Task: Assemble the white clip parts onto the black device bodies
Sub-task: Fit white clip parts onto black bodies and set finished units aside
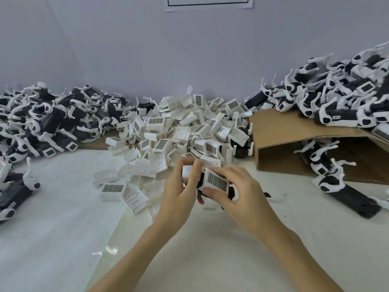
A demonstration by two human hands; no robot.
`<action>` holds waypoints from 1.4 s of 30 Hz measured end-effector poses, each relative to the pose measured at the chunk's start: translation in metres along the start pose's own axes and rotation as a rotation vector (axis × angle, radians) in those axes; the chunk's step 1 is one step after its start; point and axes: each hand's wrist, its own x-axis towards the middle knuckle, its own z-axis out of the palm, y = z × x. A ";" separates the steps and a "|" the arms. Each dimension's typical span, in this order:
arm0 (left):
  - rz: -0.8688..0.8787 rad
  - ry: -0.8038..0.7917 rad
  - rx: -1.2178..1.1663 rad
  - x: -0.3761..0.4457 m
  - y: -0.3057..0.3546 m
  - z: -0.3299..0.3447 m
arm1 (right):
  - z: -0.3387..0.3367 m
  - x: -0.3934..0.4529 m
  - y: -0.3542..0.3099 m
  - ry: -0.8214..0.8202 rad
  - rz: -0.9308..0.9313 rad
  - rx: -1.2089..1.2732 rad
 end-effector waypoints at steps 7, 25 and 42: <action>0.009 -0.003 0.039 -0.001 0.001 -0.002 | 0.004 -0.001 0.003 -0.103 -0.044 -0.117; 0.053 -0.209 0.326 0.008 0.005 -0.027 | -0.001 -0.004 0.001 -0.001 -0.136 -0.217; 0.328 -0.305 0.342 0.012 0.001 -0.033 | -0.019 -0.001 -0.001 0.043 -0.146 -0.246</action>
